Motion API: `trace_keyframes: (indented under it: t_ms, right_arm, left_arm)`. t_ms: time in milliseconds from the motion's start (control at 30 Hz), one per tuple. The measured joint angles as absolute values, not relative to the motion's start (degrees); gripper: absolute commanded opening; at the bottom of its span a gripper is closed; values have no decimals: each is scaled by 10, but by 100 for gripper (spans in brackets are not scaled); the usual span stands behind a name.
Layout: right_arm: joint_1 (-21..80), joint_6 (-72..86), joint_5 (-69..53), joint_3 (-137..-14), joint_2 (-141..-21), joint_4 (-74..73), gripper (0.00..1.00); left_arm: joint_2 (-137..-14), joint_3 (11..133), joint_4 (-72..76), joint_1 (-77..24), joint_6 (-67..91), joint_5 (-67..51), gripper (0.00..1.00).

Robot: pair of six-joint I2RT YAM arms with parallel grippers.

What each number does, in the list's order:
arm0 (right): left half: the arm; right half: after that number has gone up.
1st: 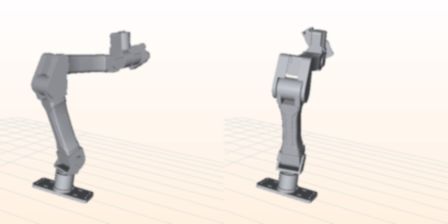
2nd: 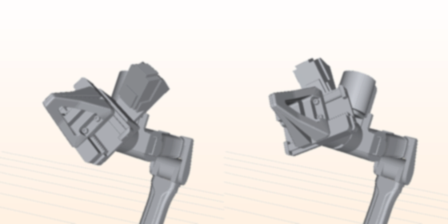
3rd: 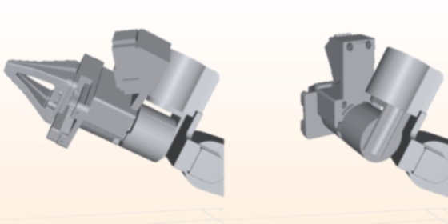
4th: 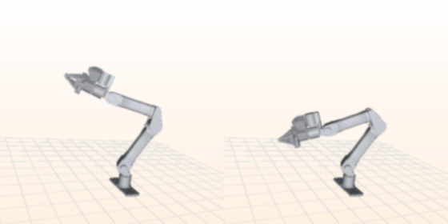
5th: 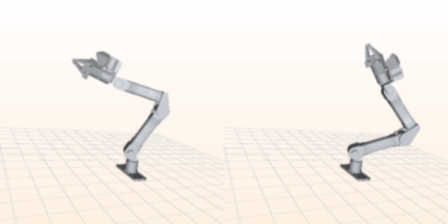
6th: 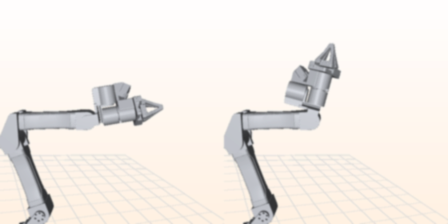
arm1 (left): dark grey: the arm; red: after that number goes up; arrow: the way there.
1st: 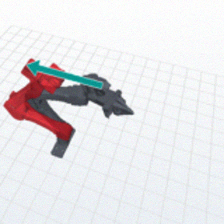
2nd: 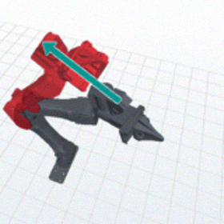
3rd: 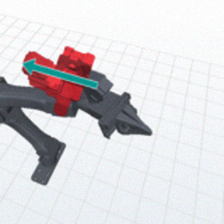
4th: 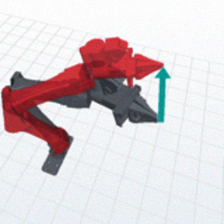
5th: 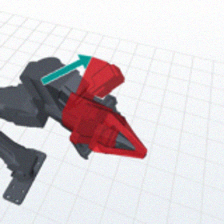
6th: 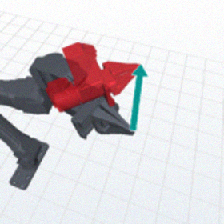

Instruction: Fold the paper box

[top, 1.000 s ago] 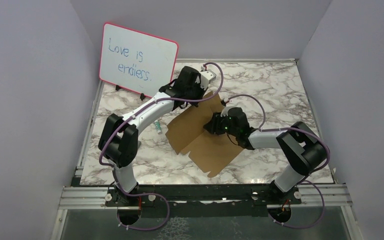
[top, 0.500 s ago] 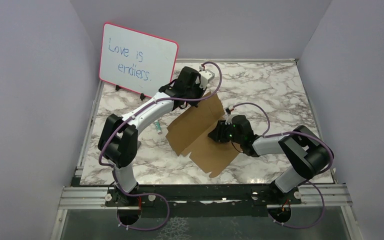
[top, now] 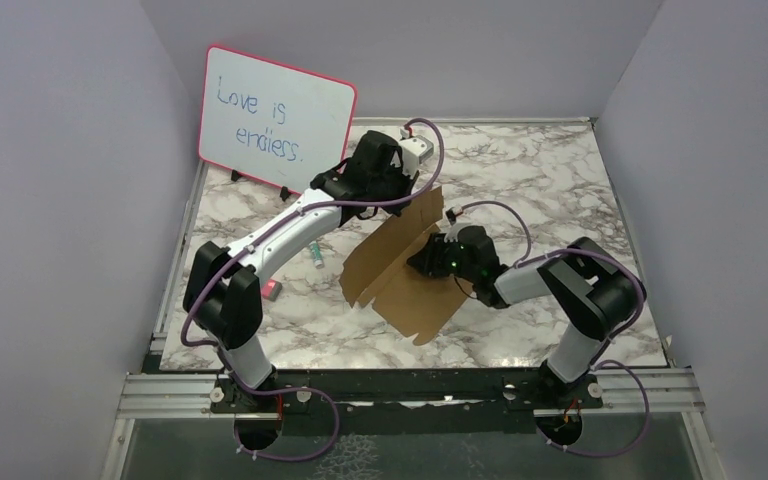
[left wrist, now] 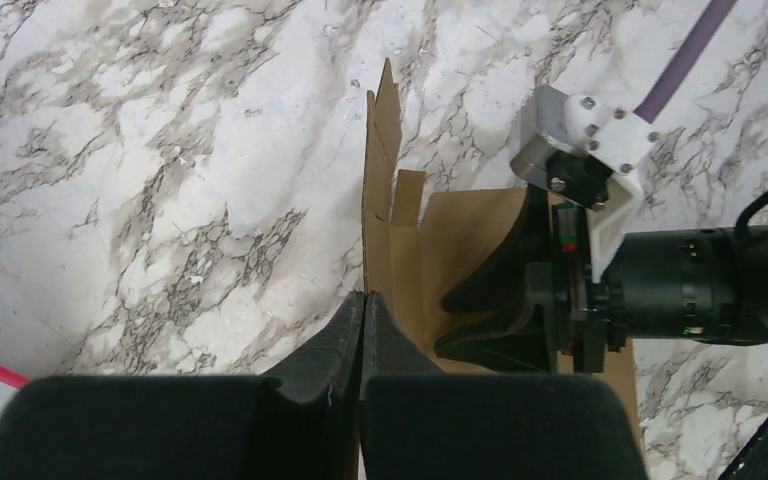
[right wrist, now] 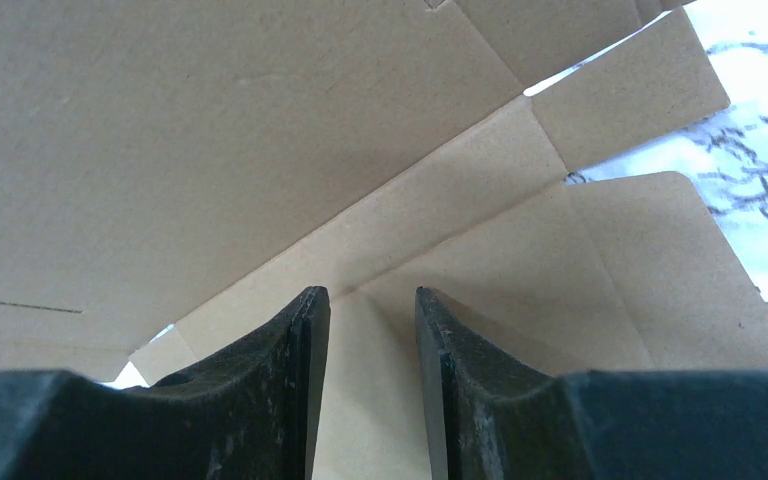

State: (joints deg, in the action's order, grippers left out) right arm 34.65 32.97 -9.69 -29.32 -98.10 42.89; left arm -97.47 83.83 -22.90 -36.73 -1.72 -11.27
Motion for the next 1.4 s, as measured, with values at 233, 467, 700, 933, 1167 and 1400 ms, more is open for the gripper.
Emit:
trace_keyframes:
  t_ms: [233, 467, 700, 933, 1167, 1400]
  right_arm:
    - [347, 334, -92, -319, -1020, 461, 43]
    - [347, 338, -91, -322, -1035, 488, 43]
    - [347, 333, -80, -320, -1009, 455, 43]
    - [347, 318, -56, -315, -958, 380, 44]
    - [347, 315, -48, -307, -942, 337, 44]
    - [347, 314, -45, -305, -934, 326, 44]
  left_arm:
    - [-962, 838, -233, -379, -11, -114, 0]
    - [-962, 838, -234, -399, -12, -107, 0]
    - [-964, 839, -231, -400, -40, -9, 0]
    - [-1019, 881, -217, -391, -52, 44, 13]
    - [-1022, 875, -192, -365, -14, 82, 40]
    - [-957, 793, -169, -323, 74, 97, 66]
